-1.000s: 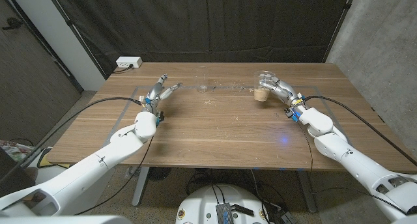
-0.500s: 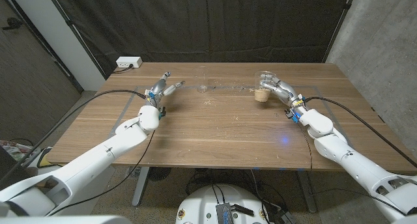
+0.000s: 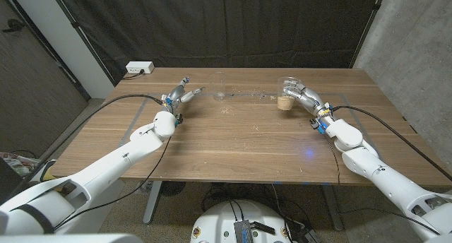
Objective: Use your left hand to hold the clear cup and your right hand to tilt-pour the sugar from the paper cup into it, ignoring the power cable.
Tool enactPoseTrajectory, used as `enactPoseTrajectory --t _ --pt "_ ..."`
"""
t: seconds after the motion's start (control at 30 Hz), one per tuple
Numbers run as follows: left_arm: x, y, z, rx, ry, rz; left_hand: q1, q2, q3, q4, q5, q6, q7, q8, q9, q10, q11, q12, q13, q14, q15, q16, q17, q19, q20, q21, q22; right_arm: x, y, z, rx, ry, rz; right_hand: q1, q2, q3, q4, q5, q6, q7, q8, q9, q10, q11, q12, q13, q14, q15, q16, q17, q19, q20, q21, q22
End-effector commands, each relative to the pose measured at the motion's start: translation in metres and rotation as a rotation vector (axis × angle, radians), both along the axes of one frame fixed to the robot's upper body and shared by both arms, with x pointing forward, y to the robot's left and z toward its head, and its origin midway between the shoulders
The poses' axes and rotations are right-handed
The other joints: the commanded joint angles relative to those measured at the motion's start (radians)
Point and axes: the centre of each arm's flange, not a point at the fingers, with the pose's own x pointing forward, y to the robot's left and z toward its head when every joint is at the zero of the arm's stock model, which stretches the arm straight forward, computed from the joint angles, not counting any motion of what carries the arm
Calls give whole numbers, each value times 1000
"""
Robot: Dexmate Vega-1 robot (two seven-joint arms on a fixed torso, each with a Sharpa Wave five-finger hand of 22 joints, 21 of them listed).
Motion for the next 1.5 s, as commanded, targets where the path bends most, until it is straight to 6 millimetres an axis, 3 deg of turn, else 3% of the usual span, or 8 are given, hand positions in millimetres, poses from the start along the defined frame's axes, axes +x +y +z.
enactPoseTrajectory --t 0.03,0.73,1.5 --pt "15 -6 -1 -2 24 -33 -13 -10 -15 -1 9 -14 0 0 8 -12 -5 7 9 -13 -2 8 6 -4 0 -3 2 -3 -2 0 1 -8 -2 2 9 4 -1 1 6 -1 11 5 4 -1 6 4 10 -176 -3 4 -5 -113 7 0" --pt "34 -35 27 103 21 -71 -35 -9 -63 -7 28 -11 -3 9 19 -12 -8 23 26 -9 -3 16 13 -4 -1 -1 1 -7 -7 1 3 -16 5 3 11 7 -2 1 12 2 14 8 3 -3 8 11 13 -176 -14 8 -8 -113 12 -6" --pt "55 -55 25 136 66 -93 -29 -4 -93 -21 44 -11 -7 16 28 -15 -14 36 40 -10 -6 17 19 -4 -3 0 0 -16 -19 2 7 -45 0 -2 13 8 1 1 17 0 16 11 4 -2 10 19 14 -175 -27 15 -15 -114 17 -12"
